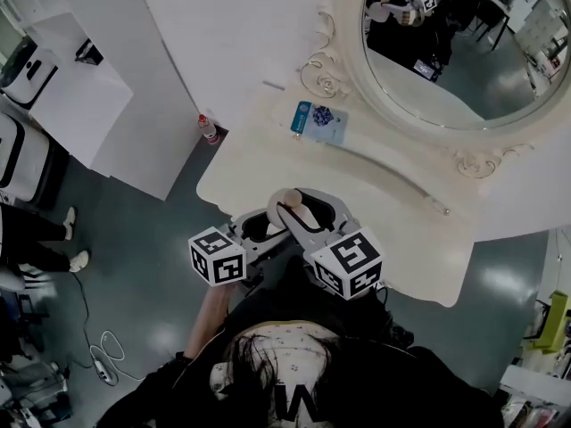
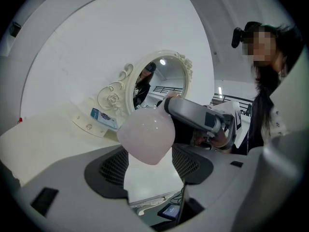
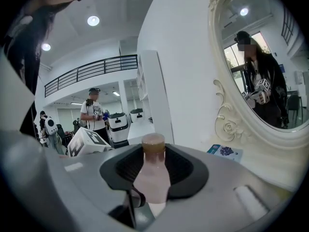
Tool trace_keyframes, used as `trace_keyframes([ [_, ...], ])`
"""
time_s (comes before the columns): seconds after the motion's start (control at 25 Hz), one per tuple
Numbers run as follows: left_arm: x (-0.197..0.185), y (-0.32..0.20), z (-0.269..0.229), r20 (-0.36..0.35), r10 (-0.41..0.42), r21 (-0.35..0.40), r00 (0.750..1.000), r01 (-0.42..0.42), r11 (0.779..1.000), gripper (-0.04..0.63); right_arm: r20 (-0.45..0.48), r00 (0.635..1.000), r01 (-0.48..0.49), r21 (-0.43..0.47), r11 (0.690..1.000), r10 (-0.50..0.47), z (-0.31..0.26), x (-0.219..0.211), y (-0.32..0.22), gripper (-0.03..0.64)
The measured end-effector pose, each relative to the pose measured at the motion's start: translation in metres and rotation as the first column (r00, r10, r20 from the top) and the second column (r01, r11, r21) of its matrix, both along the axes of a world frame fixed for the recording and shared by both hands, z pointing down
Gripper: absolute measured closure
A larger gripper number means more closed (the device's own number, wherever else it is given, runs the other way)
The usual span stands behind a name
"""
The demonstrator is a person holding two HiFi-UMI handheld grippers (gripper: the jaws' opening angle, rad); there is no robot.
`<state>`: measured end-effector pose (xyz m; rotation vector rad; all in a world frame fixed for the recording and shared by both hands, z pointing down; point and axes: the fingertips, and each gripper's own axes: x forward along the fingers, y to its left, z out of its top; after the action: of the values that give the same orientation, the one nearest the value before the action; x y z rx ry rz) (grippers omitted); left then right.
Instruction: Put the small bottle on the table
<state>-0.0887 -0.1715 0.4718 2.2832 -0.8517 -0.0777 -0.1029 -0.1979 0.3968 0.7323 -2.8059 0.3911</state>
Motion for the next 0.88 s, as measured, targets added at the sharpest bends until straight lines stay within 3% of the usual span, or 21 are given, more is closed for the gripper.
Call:
trace_keyframes([
  [0.88,0.062,-0.060,0.013,0.008,0.097,-0.031,0.995,-0.097,0.995,0.330,0.036,0.996,-0.085,-0.041,0.996,0.087,0.014,0.067,-0.065,0.469],
])
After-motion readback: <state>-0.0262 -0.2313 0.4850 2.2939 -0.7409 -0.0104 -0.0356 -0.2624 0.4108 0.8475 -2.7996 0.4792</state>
